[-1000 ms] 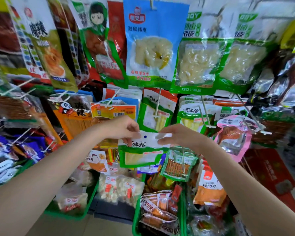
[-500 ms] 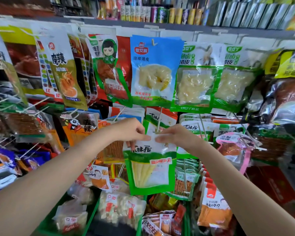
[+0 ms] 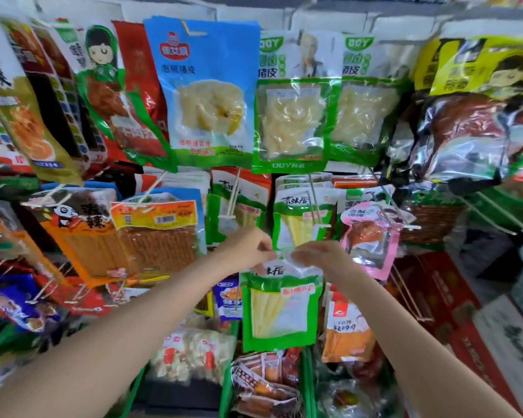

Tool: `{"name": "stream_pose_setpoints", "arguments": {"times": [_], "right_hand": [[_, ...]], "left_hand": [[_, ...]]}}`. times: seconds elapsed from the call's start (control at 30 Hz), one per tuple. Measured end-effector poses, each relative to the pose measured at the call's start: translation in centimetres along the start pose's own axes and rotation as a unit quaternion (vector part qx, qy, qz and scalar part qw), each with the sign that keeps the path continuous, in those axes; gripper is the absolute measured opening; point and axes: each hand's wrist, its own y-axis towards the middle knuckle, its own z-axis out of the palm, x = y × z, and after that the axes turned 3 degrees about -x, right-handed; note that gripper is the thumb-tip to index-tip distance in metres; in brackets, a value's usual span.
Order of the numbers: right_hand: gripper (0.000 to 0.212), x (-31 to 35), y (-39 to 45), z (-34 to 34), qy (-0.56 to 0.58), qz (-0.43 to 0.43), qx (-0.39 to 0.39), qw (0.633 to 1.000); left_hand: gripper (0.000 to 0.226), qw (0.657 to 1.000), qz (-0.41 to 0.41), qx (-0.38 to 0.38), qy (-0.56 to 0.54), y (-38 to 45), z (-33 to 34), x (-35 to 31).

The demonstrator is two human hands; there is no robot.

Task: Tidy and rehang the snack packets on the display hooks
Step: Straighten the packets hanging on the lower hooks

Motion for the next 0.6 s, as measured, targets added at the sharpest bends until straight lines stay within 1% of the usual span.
{"name": "stream_pose_setpoints", "arguments": {"times": [0.03,0.13,0.17,0.23,0.33,0.4,0.5,0.53,0.6], "right_hand": [[0.021,-0.3,0.1,-0.7,0.009,0.000,-0.034,0.999],[0.019,-1.0,0.4,-2.5,0.055,-0.008,-0.129,0.990],[0.019,-1.0,0.6,-3.0,0.074,-0.013,-0.148,0.986],[0.021,-1.0,1.1,-3.7,0.073,-0.041,-0.178,0.980],[0.023,-0.5,2.1,-3.9,0.037,-0.073,-0.196,0.977],[0.021,-0.3,2.7,-4.1,0.032,-0.079,-0.195,0.977],[0.020,-0.5,3.4,-4.6,0.033,-0.074,-0.200,0.976],[0.020,-0.5,3.5,-4.7,0.024,-0.069,-0.203,0.976],[0.019,-0.5,4.1,-4.6,-0.002,-0.059,-0.213,0.975]], "left_hand": [[0.013,1.000,0.005,-0.017,-0.018,1.0,0.7,-0.6],[0.008,0.995,0.043,-0.077,-0.052,3.3,2.3,-2.6],[0.007,0.993,0.059,-0.091,-0.057,3.8,2.5,-3.1],[0.008,0.989,0.080,-0.106,-0.061,4.7,2.7,-3.7],[0.013,0.986,0.090,-0.128,-0.054,5.9,2.5,-3.7],[0.014,0.986,0.095,-0.125,-0.062,6.3,2.2,-3.8],[0.007,0.981,0.093,-0.091,-0.143,6.5,2.0,-3.7],[0.007,0.980,0.090,-0.092,-0.154,6.7,2.1,-3.5],[0.007,0.982,0.079,-0.118,-0.126,7.1,2.5,-3.3]]}}
